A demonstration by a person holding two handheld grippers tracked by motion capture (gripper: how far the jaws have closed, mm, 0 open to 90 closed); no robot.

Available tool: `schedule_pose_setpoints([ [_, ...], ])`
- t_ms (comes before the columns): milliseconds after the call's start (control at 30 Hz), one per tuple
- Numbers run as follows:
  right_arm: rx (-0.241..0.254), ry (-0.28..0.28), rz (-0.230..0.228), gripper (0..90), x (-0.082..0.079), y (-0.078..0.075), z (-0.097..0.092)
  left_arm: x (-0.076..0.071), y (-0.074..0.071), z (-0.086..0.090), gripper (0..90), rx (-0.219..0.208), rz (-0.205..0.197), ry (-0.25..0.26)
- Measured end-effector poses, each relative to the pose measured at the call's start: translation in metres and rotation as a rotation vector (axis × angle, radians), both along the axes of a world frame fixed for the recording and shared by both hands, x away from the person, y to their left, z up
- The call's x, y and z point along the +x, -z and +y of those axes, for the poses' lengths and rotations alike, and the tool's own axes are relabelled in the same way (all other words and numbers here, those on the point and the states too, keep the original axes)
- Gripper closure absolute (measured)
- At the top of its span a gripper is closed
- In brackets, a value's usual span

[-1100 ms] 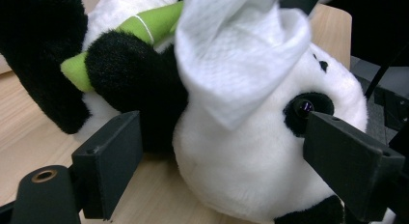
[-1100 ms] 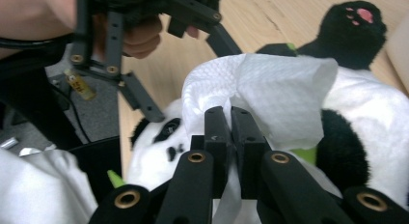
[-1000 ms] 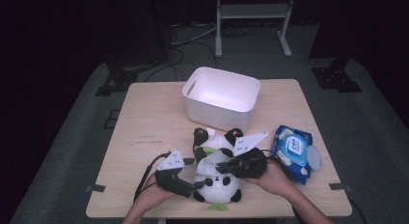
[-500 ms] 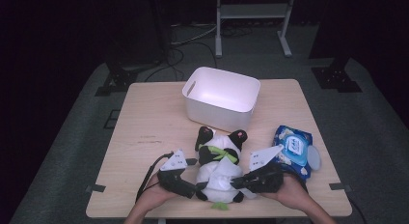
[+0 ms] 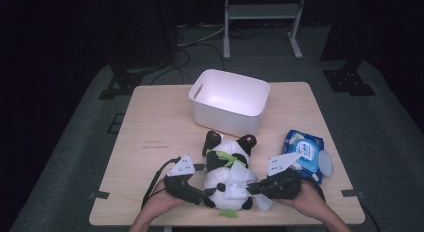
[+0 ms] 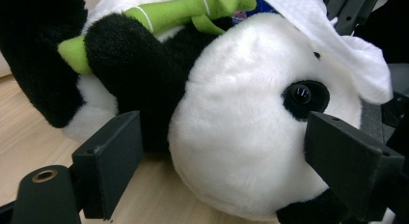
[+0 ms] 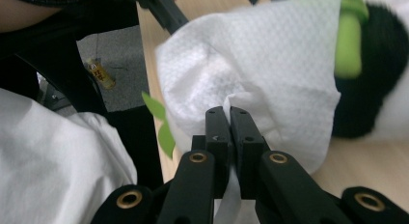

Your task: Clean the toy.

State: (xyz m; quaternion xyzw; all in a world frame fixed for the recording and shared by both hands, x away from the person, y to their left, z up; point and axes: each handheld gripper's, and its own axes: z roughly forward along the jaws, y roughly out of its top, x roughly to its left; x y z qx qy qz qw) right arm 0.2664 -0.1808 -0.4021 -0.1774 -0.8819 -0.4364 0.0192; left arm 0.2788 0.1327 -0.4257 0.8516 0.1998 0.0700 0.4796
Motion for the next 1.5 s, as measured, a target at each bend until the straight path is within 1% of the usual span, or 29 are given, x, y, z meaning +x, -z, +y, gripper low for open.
schedule_pose_setpoints([
  [67,0.005,-0.011,-0.017,86.8,0.002,-0.004,0.008,0.0,0.0,0.0,14.2,0.001,-0.002,0.002],
  [167,-0.008,-0.014,-0.048,85.6,0.005,-0.009,0.018,0.0,0.0,0.001,14.2,-0.001,0.0,-0.003],
  [267,-0.016,-0.009,-0.073,81.9,0.006,-0.013,0.02,0.0,0.001,0.002,14.3,-0.005,0.002,-0.001],
  [300,-0.014,-0.003,-0.078,77.3,0.006,-0.014,0.019,0.0,0.002,0.001,14.3,-0.005,0.005,0.0],
  [400,-0.015,0.038,-0.113,68.7,0.006,-0.017,0.013,0.001,0.002,0.0,14.2,-0.009,0.007,0.002],
  [433,-0.014,0.048,-0.118,66.4,0.006,-0.017,0.012,0.001,0.001,-0.001,14.2,-0.005,0.006,0.004],
  [467,-0.014,0.05,-0.12,64.5,0.007,-0.017,0.011,0.001,0.001,-0.001,14.2,-0.008,0.005,0.005],
  [500,-0.02,0.057,-0.121,60.7,0.008,-0.016,0.011,0.001,0.001,-0.002,14.2,-0.007,0.004,0.006],
  [633,-0.028,0.06,-0.1,48.5,0.013,-0.008,0.018,0.001,0.001,-0.002,14.2,-0.008,0.006,0.005],
  [733,-0.018,0.052,-0.093,50.5,0.015,-0.003,0.024,0.001,0.002,-0.002,14.3,-0.003,0.011,0.006],
  [800,-0.005,0.035,-0.083,59.2,0.015,-0.002,0.026,0.001,0.003,-0.002,14.2,-0.004,0.014,0.009],
  [833,-0.001,0.029,-0.079,66.5,0.015,-0.003,0.025,0.002,0.003,-0.002,14.3,-0.005,0.015,0.012],
  [867,-0.002,0.038,-0.087,73.6,0.015,-0.003,0.024,0.002,0.003,-0.002,14.3,-0.011,0.017,0.013],
  [900,-0.002,0.042,-0.08,75.9,0.016,-0.003,0.023,0.002,0.003,-0.002,14.7,-0.012,0.018,0.017],
  [933,0.004,0.039,-0.065,80.1,0.018,-0.002,0.021,0.001,0.002,-0.003,16.8,-0.011,0.016,0.024],
  [1000,0.011,0.041,-0.049,84.0,0.019,-0.002,0.016,0.001,0.0,-0.004,18.7,-0.014,0.008,0.028],
  [1067,0.013,0.049,-0.05,85.1,0.019,-0.003,0.013,0.0,-0.004,-0.004,22.1,-0.011,-0.004,0.039],
  [1167,0.006,0.052,-0.056,85.8,0.018,-0.003,0.009,-0.001,-0.01,-0.008,23.9,-0.002,-0.02,0.05],
  [1200,0.003,0.055,-0.051,86.0,0.018,-0.003,0.008,0.0,-0.012,-0.009,25.1,-0.001,-0.024,0.055],
  [1267,-0.005,0.057,-0.052,86.1,0.017,-0.004,0.006,0.001,-0.017,-0.012,25.1,0.001,-0.035,0.058],
  [1333,0.004,0.061,-0.051,86.2,0.017,-0.006,0.002,0.003,-0.021,-0.014,25.4,0.008,-0.045,0.061],
  [1367,0.005,0.069,-0.05,86.2,0.016,-0.007,0.0,0.004,-0.023,-0.016,26.5,0.006,-0.047,0.063],
  [1433,0.009,0.077,-0.057,86.3,0.016,-0.009,-0.005,0.007,-0.028,-0.019,30.8,0.017,-0.059,0.068],
  [1500,0.009,0.091,-0.06,86.2,0.016,-0.011,-0.009,0.01,-0.034,-0.024,33.0,0.031,-0.07,0.078],
])
